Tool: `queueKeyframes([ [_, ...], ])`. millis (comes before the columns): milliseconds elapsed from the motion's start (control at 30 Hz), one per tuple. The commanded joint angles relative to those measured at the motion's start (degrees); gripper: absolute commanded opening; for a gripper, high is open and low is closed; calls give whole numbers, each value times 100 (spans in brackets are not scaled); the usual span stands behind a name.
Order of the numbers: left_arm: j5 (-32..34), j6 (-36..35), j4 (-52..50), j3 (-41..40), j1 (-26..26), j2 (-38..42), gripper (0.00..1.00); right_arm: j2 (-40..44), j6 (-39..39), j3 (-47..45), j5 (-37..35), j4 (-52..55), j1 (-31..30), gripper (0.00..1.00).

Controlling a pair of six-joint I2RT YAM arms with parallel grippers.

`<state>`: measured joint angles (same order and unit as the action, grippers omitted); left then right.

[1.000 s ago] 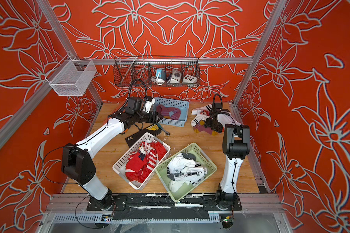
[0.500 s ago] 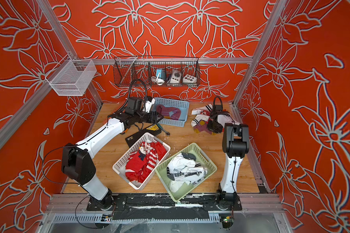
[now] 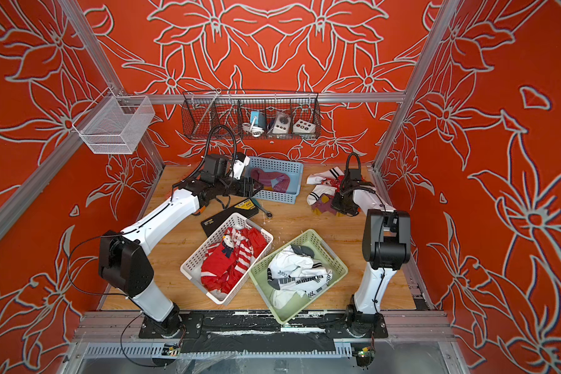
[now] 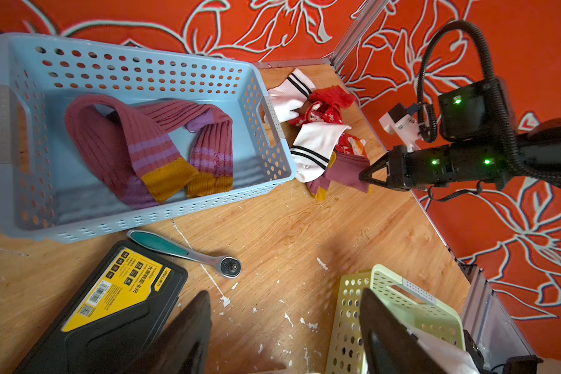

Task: Sort the socks into the basket by color
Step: Pick up the sock from the center of the board.

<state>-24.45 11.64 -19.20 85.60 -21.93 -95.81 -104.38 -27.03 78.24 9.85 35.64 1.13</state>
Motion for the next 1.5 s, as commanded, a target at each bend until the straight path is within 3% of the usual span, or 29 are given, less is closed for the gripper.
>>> queueKeyframes([
  [0, -157, -152, 35, 167, -130, 71, 70, 592, -270, -241, 283, -55, -47, 0],
  [600, -882, -241, 566, 48, -605, 255, 73, 2396, -394, -339, 1154, -284, -400, 0],
  [933, -1397, -128, 846, 251, -780, 212, 76, 2780, -470, -246, 1721, -543, -555, 0],
  [1467, -2092, 416, 1394, 860, -1021, -233, 78, 2806, -763, -225, 3447, -1729, -932, 0],
])
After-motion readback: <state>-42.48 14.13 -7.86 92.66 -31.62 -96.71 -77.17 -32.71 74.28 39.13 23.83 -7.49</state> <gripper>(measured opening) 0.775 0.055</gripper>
